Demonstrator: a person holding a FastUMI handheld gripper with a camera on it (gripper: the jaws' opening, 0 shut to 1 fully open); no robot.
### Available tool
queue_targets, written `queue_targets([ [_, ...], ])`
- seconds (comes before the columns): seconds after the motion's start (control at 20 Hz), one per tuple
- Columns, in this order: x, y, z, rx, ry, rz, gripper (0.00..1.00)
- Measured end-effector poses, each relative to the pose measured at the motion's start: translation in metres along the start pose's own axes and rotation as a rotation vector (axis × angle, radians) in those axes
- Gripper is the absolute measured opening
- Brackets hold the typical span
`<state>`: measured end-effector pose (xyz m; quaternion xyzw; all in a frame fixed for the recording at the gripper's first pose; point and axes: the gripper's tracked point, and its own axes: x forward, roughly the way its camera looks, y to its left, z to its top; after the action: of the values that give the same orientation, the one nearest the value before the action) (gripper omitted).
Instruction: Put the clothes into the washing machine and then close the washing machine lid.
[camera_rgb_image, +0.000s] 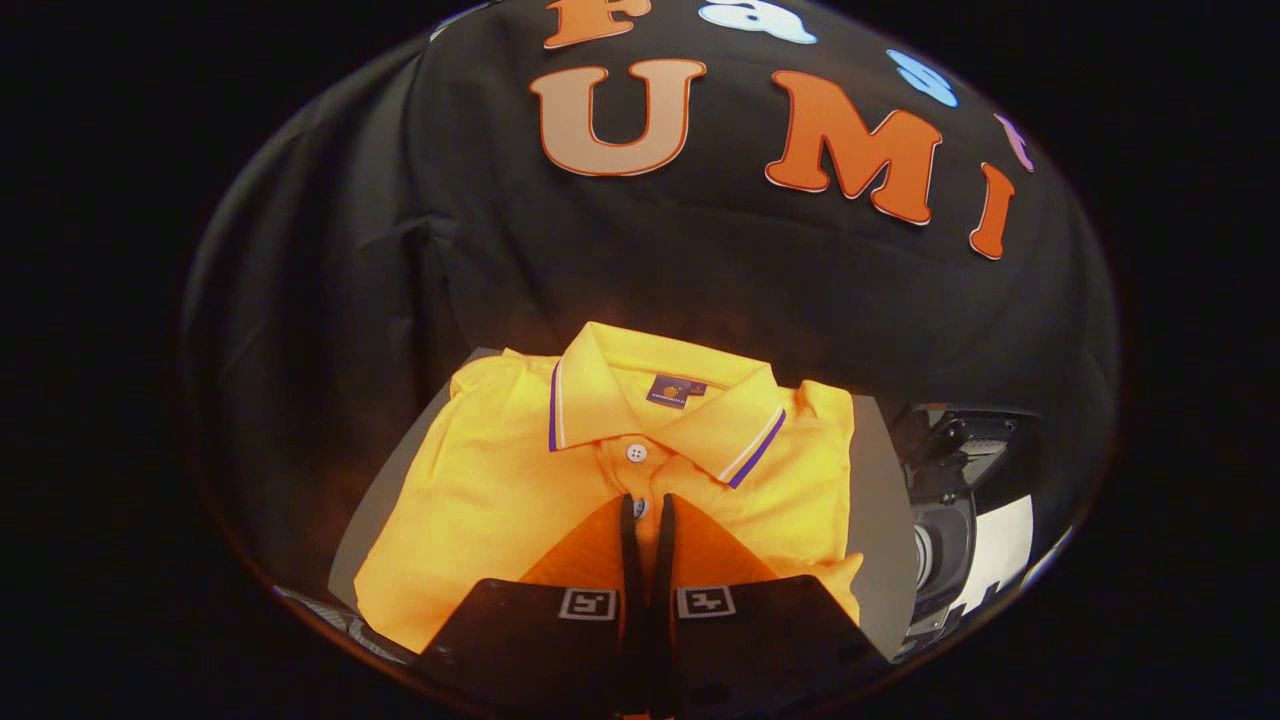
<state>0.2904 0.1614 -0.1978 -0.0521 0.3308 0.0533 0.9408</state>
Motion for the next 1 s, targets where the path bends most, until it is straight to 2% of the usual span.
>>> queue_targets([
  [0.45, -0.041, -0.016, 0.056, 0.056, -0.129, 0.091, 0.08],
  [0.8, -0.110, -0.107, 0.078, 0.094, -0.238, 0.126, 0.08],
  [1.0, -0.143, -0.175, 0.085, 0.129, -0.288, 0.112, 0.08],
])
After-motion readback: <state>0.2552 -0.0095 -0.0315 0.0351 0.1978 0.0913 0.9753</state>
